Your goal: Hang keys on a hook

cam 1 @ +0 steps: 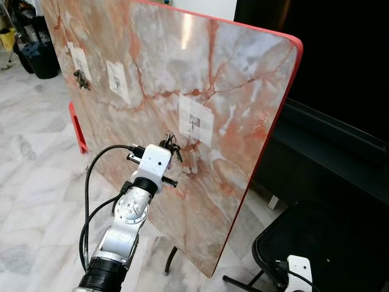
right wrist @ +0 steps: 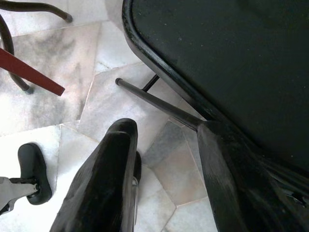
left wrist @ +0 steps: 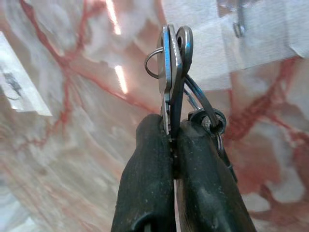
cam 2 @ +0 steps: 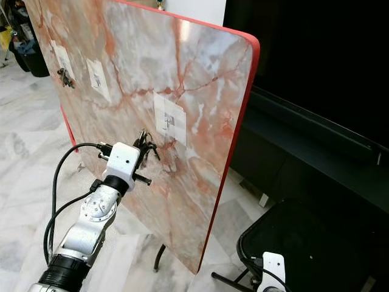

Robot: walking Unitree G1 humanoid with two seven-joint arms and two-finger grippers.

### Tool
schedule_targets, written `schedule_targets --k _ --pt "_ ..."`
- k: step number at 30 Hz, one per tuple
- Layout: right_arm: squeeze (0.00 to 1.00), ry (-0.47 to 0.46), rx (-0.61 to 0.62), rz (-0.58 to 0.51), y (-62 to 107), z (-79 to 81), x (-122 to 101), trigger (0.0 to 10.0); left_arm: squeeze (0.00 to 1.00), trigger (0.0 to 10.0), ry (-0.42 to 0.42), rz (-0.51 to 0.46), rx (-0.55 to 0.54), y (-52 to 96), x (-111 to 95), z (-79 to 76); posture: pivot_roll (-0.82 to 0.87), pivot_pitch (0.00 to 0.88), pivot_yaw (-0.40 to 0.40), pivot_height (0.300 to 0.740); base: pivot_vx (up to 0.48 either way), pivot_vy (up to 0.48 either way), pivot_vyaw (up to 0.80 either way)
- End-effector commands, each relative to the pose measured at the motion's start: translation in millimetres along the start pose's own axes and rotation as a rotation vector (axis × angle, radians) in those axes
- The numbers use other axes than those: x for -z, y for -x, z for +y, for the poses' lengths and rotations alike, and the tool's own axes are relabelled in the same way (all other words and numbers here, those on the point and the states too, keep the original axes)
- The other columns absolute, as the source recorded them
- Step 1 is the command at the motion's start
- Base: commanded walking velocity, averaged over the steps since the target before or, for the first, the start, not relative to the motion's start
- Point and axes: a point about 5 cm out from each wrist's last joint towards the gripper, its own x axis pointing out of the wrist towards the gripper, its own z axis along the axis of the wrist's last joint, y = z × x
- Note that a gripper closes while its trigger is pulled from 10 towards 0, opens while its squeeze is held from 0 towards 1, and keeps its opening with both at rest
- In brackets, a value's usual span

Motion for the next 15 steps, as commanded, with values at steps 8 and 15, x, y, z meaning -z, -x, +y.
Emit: schedule_targets --k 8,15 --pt "0.00 0.007 0.000 -0.010 -0.1 -1.2 -3 10.0 0.00 10.0 -0.072 -0.059 0.002 -8.5 -16 -2.3 0.06 0.000 -0.081 0.729 0.000 0.000 0.00" --pt "0.00 0.008 0.000 -0.010 -0.1 -1.5 -3 10.0 0.00 10.0 -0.119 -0.085 0.015 -15.9 -22 -3.3 0.06 0.000 -0.081 0.729 0.000 0.000 0.00"
